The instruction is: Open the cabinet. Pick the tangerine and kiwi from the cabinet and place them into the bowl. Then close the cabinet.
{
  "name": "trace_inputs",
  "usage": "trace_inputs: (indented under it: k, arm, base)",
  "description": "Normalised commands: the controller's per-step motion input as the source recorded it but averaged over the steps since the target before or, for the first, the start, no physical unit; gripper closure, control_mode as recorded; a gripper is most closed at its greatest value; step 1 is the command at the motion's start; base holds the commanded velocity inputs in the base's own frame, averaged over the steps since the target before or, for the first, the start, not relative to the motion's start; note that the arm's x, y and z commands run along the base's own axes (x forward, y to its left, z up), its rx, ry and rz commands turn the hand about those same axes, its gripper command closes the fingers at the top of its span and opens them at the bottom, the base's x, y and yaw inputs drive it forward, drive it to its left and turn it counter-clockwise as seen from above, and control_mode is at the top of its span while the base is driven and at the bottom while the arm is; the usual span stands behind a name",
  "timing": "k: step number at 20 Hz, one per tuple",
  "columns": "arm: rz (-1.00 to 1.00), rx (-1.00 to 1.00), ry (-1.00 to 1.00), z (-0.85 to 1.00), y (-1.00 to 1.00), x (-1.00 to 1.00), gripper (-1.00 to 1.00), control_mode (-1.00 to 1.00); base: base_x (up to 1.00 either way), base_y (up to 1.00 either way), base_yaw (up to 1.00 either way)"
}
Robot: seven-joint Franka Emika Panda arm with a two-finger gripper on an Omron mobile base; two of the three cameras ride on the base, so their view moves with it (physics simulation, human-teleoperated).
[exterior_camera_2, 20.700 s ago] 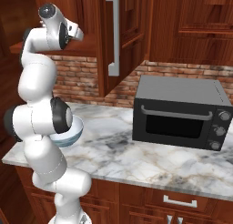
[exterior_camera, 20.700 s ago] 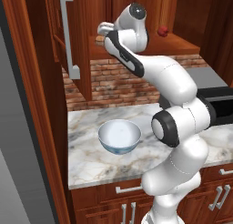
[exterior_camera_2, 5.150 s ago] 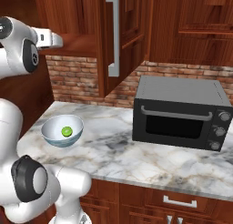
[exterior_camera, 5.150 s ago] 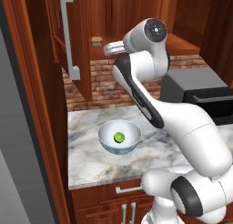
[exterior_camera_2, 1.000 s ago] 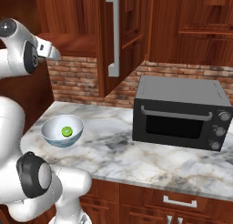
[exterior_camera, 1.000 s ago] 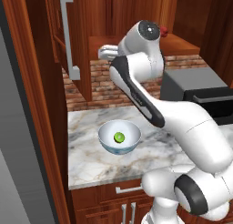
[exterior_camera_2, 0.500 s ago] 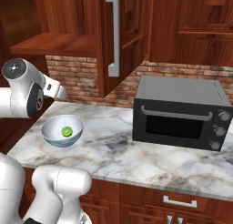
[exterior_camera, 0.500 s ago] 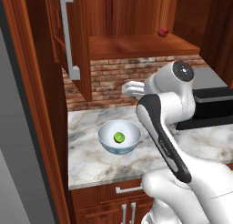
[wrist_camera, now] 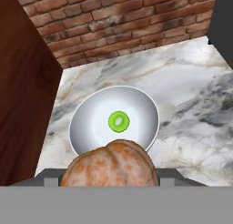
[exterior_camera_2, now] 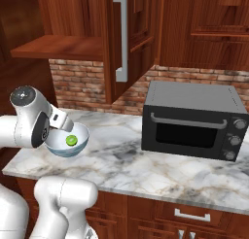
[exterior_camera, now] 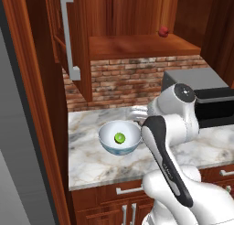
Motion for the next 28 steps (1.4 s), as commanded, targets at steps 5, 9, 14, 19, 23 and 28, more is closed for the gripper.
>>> trace_inputs:
  k: [5,9,14,19,23,28]
  arm:
    - [0.0,-0.07,0.06,-0.27,0.1,0.19,1.0,-1.0]
    - [0.0,-0.03,0.0,-0.08,0.04,0.38,1.0,-1.0]
    - [0.0,0.0,0.0,-0.17,0.08,0.43,1.0,-1.0]
    - [0.0,0.0,0.06,-0.35,0.13,0.41,1.0,-1.0]
    - [0.0,0.0,0.11,-0.41,0.22,0.42,1.0,-1.0]
    - [0.0,0.0,0.12,-0.35,0.21,0.4,1.0,-1.0]
  base:
    - [0.0,0.0,0.0]
    - [0.0,0.0,0.0]
    - [0.0,0.0,0.0]
    - [0.0,0.0,0.0]
    - [0.0,0.0,0.0]
    - [0.0,0.0,0.0]
